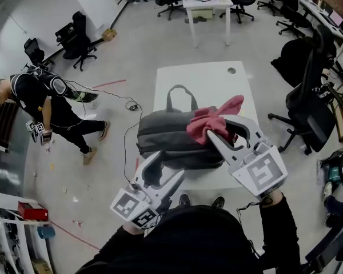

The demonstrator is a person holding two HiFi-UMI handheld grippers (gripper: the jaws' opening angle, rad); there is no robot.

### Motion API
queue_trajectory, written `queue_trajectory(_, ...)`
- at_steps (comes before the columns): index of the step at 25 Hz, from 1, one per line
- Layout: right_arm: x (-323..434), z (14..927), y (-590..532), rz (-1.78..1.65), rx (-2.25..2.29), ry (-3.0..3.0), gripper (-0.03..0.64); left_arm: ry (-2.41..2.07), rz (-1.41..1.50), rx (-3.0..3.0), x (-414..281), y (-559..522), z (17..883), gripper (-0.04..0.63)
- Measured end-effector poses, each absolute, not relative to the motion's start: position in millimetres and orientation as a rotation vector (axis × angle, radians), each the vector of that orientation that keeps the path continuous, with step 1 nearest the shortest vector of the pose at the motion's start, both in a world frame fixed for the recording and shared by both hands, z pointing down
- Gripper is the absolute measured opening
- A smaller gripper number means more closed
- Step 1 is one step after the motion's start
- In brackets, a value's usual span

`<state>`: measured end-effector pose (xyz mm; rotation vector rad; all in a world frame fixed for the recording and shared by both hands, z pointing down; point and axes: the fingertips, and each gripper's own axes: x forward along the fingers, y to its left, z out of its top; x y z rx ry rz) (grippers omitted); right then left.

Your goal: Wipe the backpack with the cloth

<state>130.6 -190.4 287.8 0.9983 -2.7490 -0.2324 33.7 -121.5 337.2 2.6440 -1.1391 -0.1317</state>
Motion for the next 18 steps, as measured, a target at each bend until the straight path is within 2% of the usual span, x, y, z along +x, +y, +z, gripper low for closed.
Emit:
queue_trajectory(3,136.2,298.4,-198.6,-0.185,1.046,-2.792,0.119,-1.192,-0.145,2.623,34.8,-122.2,336.9,0.336)
queue_trajectory(7,196.8,328.8,-218.5,0.281,1.185,-2.926,0.114,-1.254,-0.138,2.589,29.0,-128.9,336.9,0.336)
queue_trajectory(14,246.1,509.2,-208.5,0.882,1.304,-2.607,0.11,-1.388,-0.115,2.522,28.1,-134.0,341.7,0.334)
queue_trajectory(16,254.2,527.8,-204.1,0.935,1.318,-2.567,0.11,-1.413,-0.104,2.514,30.1,-133.3,342.5,0.334)
queue_trajectory(18,258.2,499.6,-206.8,0.889,1.347,-2.645,0.11,-1.437,-0.1,2.507,31.6,-132.4,343.6,0.334)
